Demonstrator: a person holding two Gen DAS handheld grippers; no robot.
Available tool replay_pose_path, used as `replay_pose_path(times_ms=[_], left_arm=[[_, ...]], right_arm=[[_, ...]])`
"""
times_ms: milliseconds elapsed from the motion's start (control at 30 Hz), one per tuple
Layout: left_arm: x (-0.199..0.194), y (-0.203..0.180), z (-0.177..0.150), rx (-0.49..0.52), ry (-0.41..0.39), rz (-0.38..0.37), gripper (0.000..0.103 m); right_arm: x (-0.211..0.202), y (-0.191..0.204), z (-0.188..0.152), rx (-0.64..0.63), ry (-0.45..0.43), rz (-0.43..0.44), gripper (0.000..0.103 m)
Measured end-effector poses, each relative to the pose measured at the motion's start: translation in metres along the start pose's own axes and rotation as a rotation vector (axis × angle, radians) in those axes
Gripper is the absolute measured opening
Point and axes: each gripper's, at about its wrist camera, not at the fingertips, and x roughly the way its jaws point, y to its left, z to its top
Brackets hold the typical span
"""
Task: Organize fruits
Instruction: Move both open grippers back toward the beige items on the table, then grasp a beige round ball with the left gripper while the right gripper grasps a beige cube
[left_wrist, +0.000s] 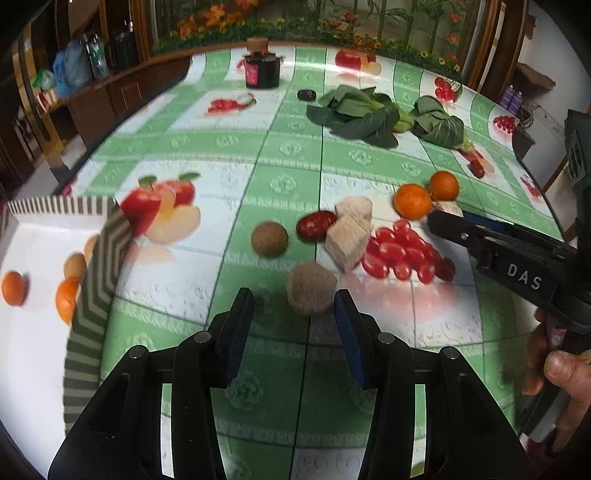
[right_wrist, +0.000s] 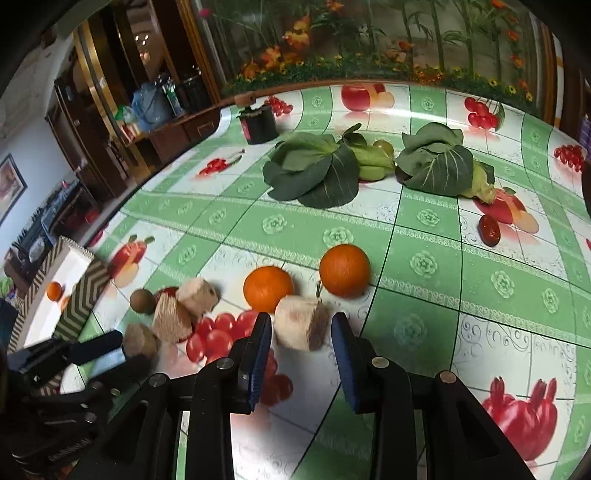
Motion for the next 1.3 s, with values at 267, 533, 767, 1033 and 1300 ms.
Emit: replay_pose_path(times_ms=[267, 533, 767, 1033, 1300], left_arm=[[0.001, -0.001, -0.001, 0.026, -0.033, -0.047, 0.027], [-0.021, 0.013, -0.01, -0.024, -0.047, -0.067, 0.027], [-0.048, 0.018, -0.024, -0.024, -0.069, -0.072, 0.027], [-0.076, 0.03, -0.04, -0.02, -0.099, -0.057, 0.027], [-0.099, 0.056, -0.051, -0.046, -0.136, -0.008, 0.027]], right_arm=[[-0.007, -0.006, -0.001, 0.014, -0.02, 0.015, 0.024], [-0.032, 0.009, -0.012, -0.027, -0.014, 0.06, 0.024], [-0.052, 0.026, -0.034, -0.019, -0.032, 0.101, 0.024], [-0.061, 0.056, -0.055, -0.032, -0.028, 0.141, 0.024], [-0.065, 0.098, -0.06, -0.085, -0.031, 0.185, 0.024]])
